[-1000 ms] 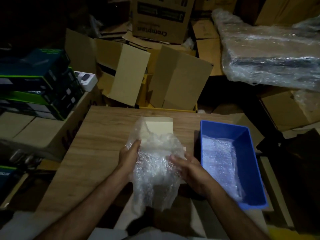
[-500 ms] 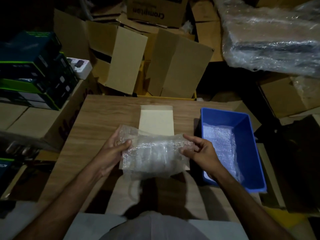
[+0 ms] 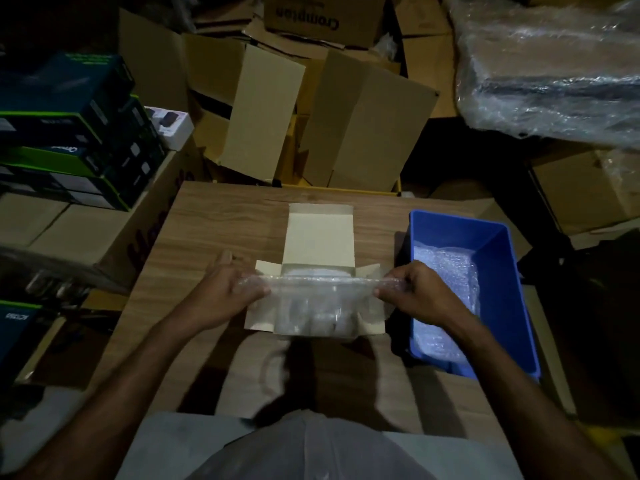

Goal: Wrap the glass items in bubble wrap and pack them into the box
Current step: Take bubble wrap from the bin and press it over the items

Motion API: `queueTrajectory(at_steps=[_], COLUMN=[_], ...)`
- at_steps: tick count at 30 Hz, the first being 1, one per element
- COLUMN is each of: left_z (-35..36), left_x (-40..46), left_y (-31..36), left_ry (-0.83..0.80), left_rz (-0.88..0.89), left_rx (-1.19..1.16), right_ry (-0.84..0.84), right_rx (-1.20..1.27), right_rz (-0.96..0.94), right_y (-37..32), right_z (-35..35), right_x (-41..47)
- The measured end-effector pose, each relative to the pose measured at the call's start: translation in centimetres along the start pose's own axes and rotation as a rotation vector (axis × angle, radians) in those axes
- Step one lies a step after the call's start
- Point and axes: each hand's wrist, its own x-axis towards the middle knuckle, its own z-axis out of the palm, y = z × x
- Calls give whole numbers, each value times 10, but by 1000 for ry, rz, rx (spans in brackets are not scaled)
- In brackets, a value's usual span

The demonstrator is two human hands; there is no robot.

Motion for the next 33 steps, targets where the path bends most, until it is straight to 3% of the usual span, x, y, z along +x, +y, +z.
queueTrajectory(at_steps=[4,7,10,12,19,22,27,30,33], left_z=[-8,6,20,25,25,26,26,24,22], left_x=[-7,-5,0,-1,-14,-16,-5,0,-1], left_y=[13,27,23,12,-3,-8,-13,-20,-14], left_ry=[26,124,242,241,-16,-84,-52,-33,-132], left_rz=[-129,-228,-334,-342,-196,-155,-28,-4,-30], left_rx=[-583,-802,-682,-684,-848,-656,-306,-227,-407], right_ry=[-227,-70,98,124,43,-2,85,-7,-120], right_rx=[448,637,765,754,523,439,226,334,547], right_rz=[68,145,256,292,44,8,-43,-25,89], right_y=[-14,-12,-1,12,20,22,21,27,27], right_z=[-25,-5,25,36,37,36,40,35,29], right_x=[-11,-5,-1,-3,-16,-16,-3,3,1])
